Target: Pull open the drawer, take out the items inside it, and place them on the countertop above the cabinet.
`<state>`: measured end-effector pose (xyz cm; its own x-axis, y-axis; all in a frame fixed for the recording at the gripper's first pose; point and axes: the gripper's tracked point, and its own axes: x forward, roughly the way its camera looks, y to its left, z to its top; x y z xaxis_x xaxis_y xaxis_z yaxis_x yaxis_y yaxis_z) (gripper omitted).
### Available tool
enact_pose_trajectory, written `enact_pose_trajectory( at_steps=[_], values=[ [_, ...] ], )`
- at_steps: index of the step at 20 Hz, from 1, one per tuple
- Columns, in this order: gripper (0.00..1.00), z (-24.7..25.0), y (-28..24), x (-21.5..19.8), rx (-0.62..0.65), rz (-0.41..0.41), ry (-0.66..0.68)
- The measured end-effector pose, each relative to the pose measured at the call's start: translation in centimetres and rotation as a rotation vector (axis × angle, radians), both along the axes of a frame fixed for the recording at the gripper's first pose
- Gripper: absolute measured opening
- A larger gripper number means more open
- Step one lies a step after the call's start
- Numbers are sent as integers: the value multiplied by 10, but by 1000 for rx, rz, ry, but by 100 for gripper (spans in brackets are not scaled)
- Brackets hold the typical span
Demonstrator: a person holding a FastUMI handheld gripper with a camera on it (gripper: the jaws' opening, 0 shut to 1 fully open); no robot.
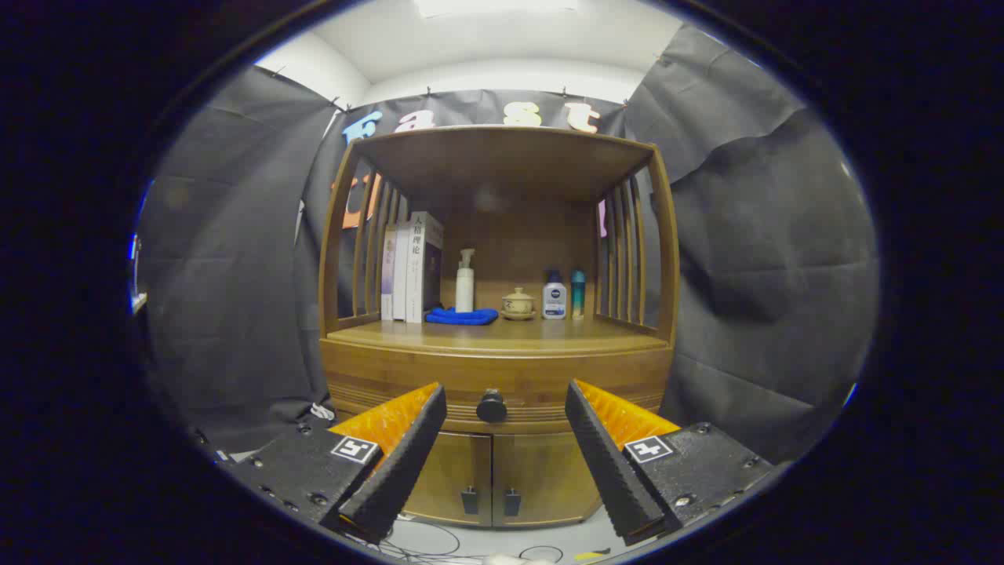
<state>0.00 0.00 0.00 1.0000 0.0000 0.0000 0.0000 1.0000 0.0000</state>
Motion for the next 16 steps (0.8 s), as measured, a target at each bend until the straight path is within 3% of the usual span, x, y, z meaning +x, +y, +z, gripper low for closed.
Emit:
enact_pose_trajectory(
  at_steps=[16],
  values=[
    [99, 2, 4, -3, 1, 12, 1]
  ],
)
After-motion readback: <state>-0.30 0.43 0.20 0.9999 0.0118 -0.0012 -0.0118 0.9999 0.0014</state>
